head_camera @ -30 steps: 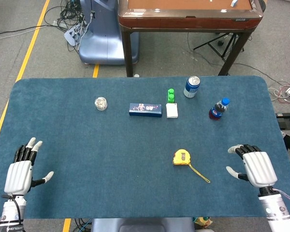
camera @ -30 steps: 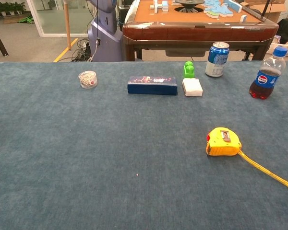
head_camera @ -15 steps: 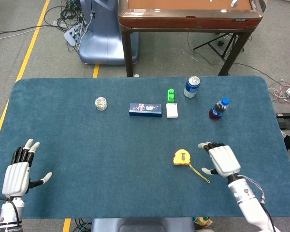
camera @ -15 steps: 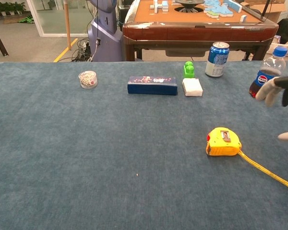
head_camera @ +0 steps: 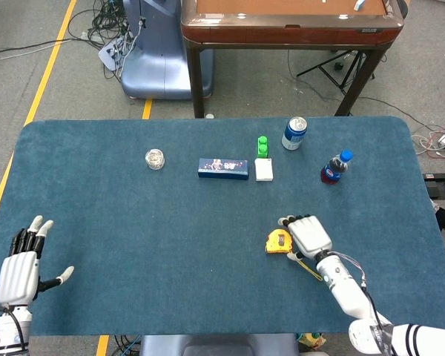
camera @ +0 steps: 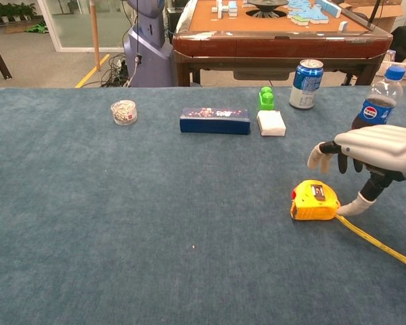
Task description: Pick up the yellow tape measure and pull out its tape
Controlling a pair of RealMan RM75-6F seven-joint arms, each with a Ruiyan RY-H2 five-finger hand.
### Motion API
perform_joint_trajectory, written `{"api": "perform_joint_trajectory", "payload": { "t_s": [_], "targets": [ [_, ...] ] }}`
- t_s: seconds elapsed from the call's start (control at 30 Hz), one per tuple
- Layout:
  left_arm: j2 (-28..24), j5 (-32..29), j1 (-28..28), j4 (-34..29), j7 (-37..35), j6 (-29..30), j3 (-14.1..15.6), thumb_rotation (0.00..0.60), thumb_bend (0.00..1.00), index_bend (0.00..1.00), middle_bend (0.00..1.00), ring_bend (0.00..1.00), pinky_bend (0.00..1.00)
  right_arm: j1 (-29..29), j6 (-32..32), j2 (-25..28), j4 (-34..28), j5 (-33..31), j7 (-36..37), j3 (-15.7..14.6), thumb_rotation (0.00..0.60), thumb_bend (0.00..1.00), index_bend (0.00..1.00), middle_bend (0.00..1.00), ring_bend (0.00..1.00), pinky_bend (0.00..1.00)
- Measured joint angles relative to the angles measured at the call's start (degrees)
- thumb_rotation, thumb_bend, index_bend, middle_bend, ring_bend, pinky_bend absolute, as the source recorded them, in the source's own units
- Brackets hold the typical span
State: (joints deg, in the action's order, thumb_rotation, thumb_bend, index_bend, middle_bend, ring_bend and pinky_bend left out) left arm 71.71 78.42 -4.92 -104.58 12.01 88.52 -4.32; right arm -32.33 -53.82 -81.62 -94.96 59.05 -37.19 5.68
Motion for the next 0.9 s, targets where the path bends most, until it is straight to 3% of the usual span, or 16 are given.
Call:
{"api": "perform_joint_trajectory", "payload": {
  "t_s": [0.57, 0.7, 0.9],
  "targets": [
    [0.6, -0.5, 0.0, 0.0, 0.6, -0.9, -0.5, 0.600, 0.13, 0.10, 0.00, 0.00, 0.00, -3.6, 1.3, -3.5, 4.0, -3.0, -0.2, -1.7, 0.600, 0.21, 0.26, 0.32, 0.36, 0.37],
    [0.6, -0.6, 0.0, 0.0, 0.7, -1.0, -0.6, 0.600, 0.13, 0.10, 0.00, 0.00, 0.00, -4.1, 1.6, -3.9, 4.5, -3.6, 0.2, -2.1, 0.600, 0.31, 0.28, 0.35, 0.36, 0.37],
    [0.6, -0.9, -0.4, 0.2, 0.2, -2.0, -0.9, 0.600, 0.13, 0.10, 0.00, 0.00, 0.00, -4.6, 2.0, -4.0, 4.3, -3.8, 1.7, -2.1, 0.600, 0.57, 0.48, 0.51, 0.39, 0.37]
  ]
}}
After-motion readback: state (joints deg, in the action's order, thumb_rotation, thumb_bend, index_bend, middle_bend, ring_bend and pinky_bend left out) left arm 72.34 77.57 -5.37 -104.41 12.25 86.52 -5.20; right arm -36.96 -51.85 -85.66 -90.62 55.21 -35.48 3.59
